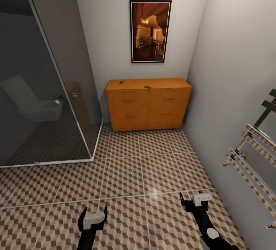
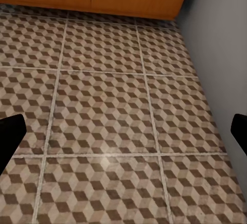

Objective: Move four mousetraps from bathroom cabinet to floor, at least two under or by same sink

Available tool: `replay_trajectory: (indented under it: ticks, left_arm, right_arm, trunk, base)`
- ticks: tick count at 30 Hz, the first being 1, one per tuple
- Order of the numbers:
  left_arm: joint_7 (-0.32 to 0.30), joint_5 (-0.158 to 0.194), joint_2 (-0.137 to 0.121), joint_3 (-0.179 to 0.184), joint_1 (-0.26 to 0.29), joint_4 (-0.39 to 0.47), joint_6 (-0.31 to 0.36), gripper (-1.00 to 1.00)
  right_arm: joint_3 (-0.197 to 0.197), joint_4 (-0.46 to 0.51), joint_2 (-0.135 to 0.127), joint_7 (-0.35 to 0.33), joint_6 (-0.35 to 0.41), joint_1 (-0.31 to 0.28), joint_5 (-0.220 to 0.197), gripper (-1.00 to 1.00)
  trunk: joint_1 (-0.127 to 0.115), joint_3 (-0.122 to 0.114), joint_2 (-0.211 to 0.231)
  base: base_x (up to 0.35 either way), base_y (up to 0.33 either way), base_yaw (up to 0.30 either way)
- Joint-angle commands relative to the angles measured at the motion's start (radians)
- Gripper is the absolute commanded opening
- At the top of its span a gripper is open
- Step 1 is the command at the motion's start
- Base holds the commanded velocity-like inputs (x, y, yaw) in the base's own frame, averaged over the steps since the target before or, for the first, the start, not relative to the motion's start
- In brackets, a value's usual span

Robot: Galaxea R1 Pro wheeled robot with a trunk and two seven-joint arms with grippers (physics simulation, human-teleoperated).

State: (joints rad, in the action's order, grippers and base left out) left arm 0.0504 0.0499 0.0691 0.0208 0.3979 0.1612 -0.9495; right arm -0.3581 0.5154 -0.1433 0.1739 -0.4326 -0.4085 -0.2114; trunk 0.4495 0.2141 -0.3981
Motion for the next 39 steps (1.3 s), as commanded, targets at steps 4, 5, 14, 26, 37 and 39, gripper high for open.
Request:
replay_trajectory:
  ticks: [4,5,14,26,37,39]
  left_arm:
    - [-0.028,0.003,0.006,0.025,0.001,-0.033,0.046,1.0]
    - [-0.037,0.003,0.006,0.031,0.001,-0.035,0.052,1.0]
    - [-0.1,0.007,0.001,0.069,0.001,-0.041,0.079,1.0]
    - [-0.018,0.006,0.012,0.071,0.001,-0.025,0.328,1.0]
    - [-0.011,0.004,0.016,0.071,0.001,0.053,0.389,1.0]
    - [-0.009,0.005,0.01,0.069,0.001,0.091,0.441,1.0]
  right_arm:
    - [-0.009,0.0,-0.001,0.006,-0.004,-0.001,-0.01,1.0]
    - [-0.009,0.0,-0.001,0.006,-0.004,-0.001,-0.01,1.0]
    - [-0.009,0.0,-0.001,0.006,-0.005,-0.001,-0.01,1.0]
    - [-0.009,0.0,-0.001,0.006,-0.004,-0.001,-0.01,1.0]
    - [-0.009,0.0,-0.001,0.006,-0.003,-0.001,-0.01,1.0]
    - [-0.009,0.0,-0.001,0.006,-0.003,-0.001,-0.01,1.0]
  trunk:
    - [0.001,0.002,-0.002]
    - [0.001,0.002,-0.002]
    - [0.001,0.002,-0.002]
    - [0.001,0.002,-0.002]
    - [0.001,0.002,-0.002]
    - [0.001,0.002,-0.002]
  base:
    - [0.0,0.0,0.0]
    - [0.0,0.0,0.0]
    - [0.0,0.0,0.0]
    - [0.0,0.0,0.0]
    - [0.0,0.0,0.0]
    - [0.0,0.0,0.0]
